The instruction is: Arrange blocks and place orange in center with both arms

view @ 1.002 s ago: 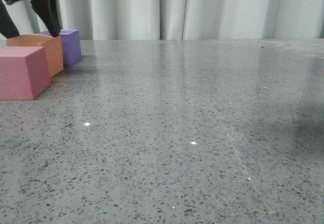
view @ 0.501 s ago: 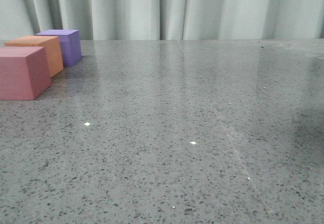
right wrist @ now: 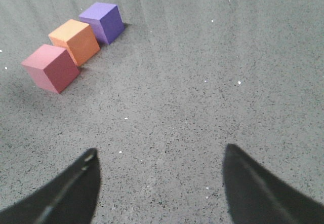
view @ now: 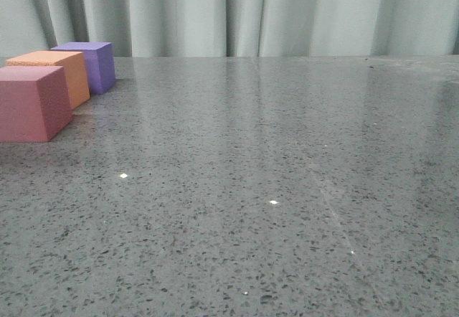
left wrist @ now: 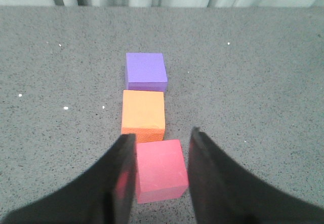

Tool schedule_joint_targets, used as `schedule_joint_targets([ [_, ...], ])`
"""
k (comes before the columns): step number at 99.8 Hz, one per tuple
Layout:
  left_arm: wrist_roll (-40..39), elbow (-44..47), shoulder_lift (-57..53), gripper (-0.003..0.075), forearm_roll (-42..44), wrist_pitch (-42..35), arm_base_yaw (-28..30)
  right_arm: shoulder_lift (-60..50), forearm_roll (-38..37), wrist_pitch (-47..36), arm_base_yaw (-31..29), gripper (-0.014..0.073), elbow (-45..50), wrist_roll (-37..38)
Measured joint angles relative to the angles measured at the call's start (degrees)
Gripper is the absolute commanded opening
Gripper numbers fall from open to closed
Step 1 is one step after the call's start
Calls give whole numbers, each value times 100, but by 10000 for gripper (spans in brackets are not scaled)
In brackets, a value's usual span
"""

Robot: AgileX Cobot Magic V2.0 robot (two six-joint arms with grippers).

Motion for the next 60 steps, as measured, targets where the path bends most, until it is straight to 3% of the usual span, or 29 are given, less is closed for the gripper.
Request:
schedule_joint_targets([
  [22, 121, 937, -1038, -20, 9, -372, 0, -392, 0, -52, 0, -11, 308, 0],
  [30, 163, 1258, -1346, -19, 9, -451, 0, -451, 0, -56, 0, -127, 370, 0],
  [60, 185, 2462, -2431, -19, 9, -789, 0, -721, -63, -307, 0, -122, 795, 0],
])
